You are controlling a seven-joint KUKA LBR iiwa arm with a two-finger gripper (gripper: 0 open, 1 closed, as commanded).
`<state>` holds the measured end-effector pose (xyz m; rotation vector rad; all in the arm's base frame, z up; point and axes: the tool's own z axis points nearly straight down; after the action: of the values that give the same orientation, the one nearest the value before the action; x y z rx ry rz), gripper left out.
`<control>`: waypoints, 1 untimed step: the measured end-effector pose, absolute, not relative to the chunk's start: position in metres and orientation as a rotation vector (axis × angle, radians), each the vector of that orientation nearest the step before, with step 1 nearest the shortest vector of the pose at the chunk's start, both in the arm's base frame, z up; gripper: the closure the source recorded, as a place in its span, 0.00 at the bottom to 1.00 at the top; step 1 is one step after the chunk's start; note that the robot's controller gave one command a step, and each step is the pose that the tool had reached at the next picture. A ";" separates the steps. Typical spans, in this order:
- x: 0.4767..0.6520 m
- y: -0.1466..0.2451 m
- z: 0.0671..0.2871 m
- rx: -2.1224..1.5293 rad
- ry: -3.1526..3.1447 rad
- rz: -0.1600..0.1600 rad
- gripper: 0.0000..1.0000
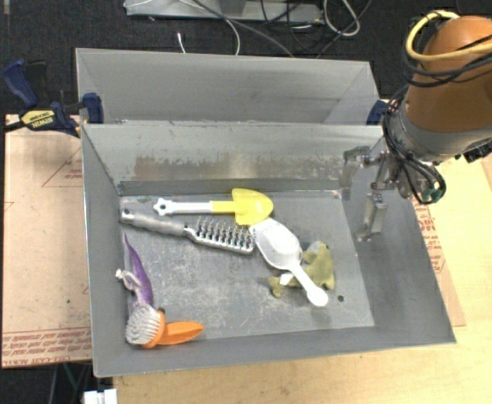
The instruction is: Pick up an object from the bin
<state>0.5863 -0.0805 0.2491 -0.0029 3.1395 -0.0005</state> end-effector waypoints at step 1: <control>0.586 -0.081 0.249 -0.003 3.139 0.000 0.00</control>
Offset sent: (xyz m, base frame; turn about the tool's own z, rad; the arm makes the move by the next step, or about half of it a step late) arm -0.0005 0.0441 -0.0461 0.0427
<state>0.5863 -0.0805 0.2491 -0.0031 3.1395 -0.0005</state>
